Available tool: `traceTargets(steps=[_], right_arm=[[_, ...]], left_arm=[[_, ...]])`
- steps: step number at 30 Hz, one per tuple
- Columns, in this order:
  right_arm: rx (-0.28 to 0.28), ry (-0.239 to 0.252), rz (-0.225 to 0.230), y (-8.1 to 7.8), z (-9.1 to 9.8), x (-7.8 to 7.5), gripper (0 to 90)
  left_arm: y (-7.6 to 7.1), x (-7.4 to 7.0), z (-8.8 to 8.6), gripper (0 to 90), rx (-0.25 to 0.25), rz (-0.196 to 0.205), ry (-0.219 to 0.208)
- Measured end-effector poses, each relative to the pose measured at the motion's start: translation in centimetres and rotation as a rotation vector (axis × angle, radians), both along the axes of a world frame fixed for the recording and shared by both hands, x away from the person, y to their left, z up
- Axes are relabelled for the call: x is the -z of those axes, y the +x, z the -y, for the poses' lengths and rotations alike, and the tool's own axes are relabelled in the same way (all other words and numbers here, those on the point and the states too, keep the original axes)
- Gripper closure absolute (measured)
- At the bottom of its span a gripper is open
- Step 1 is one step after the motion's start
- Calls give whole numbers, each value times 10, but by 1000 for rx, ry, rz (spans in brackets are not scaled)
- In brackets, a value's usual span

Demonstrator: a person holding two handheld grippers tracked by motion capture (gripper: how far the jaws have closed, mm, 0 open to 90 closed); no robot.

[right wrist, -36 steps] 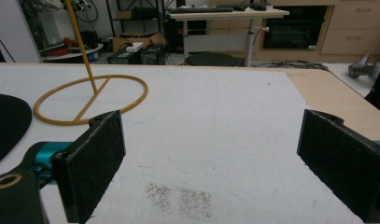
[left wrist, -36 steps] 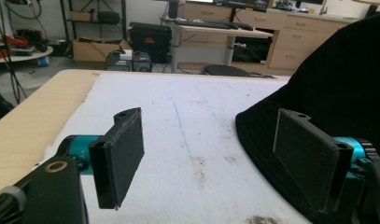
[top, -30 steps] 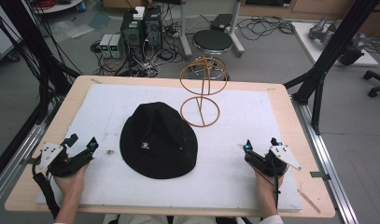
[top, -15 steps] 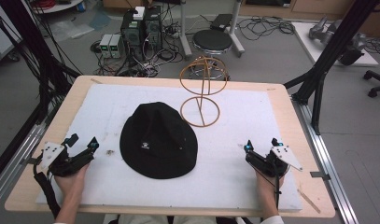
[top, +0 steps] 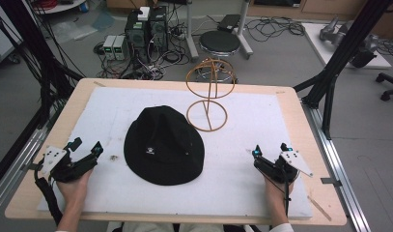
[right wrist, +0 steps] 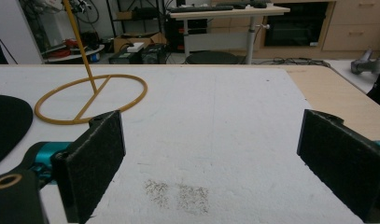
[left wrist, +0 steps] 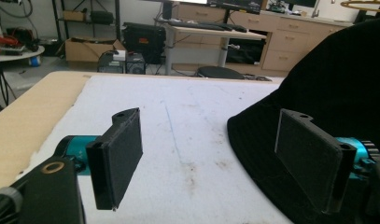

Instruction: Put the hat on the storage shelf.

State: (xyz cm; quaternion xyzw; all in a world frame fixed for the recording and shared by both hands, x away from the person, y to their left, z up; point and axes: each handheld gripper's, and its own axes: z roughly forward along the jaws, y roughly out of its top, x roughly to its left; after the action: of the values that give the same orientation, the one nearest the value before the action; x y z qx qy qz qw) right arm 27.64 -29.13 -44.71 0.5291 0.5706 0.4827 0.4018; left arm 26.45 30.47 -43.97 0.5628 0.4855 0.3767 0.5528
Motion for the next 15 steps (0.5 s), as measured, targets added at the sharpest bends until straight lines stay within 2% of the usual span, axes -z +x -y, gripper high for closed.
traceTargets(steps=[15], right_arm=[[3, 9, -3, 0, 0, 0, 68]], left_arm=[[0, -5, 1, 230, 36, 7, -28]])
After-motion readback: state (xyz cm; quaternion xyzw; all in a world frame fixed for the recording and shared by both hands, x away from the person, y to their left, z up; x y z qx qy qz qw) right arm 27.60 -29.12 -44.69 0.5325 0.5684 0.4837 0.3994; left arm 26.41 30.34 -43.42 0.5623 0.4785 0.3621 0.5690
